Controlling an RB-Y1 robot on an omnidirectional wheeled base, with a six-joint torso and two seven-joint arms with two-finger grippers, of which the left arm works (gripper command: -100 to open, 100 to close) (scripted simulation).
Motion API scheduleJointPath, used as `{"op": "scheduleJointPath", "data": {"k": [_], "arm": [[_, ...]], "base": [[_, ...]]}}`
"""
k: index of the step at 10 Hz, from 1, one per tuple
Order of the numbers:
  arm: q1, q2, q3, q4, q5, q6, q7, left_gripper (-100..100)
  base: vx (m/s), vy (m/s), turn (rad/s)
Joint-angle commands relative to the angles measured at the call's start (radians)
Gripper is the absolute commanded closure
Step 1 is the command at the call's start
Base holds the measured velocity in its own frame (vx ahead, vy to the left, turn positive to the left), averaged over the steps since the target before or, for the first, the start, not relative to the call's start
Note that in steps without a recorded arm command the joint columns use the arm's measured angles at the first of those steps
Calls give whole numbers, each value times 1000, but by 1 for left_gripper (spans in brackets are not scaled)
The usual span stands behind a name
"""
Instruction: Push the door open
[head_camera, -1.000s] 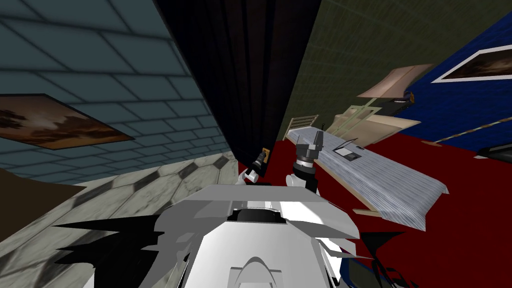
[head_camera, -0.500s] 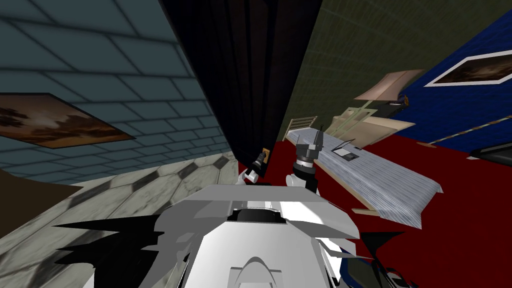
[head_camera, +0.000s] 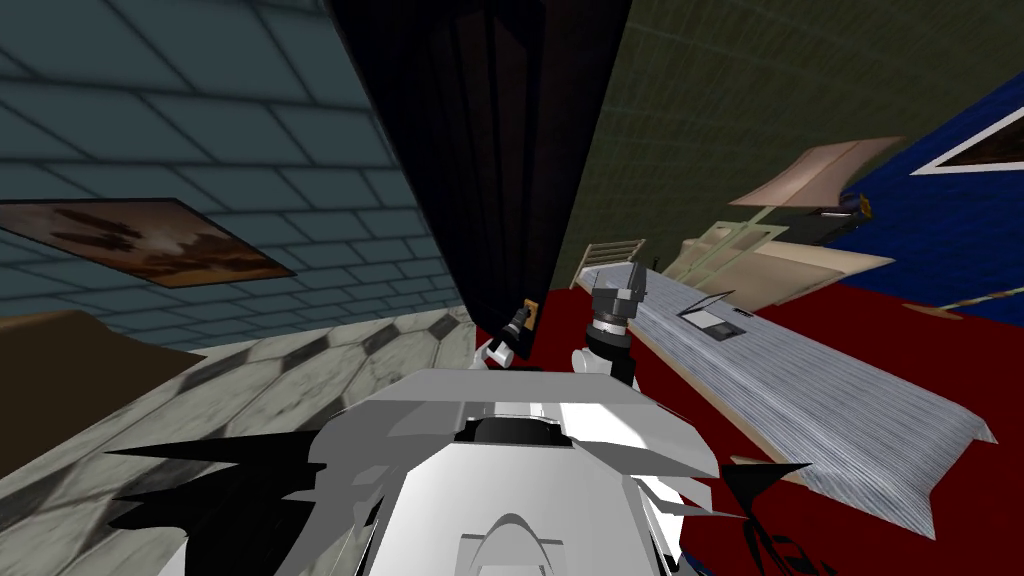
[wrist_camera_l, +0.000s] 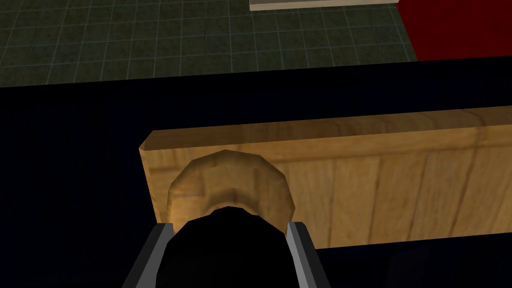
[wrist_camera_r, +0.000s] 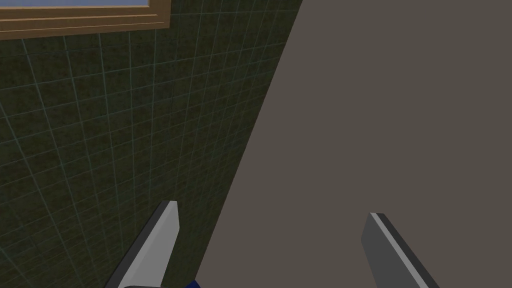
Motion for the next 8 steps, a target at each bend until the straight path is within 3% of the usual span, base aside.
{"op": "scheduleJointPath", "data": {"k": [1,4,7,8], "arm": [[7,14,16,-17,2,0,-5,100],[17,-4,17,-29,3,5,-9,100],[24,-46,17,-38,4,10,-13,100],[15,-31,26,-35,6,3,-10,100]], "base": [[162,-192,227],[148,-198,229],[48,-183,166],[35,-54,53]]}}
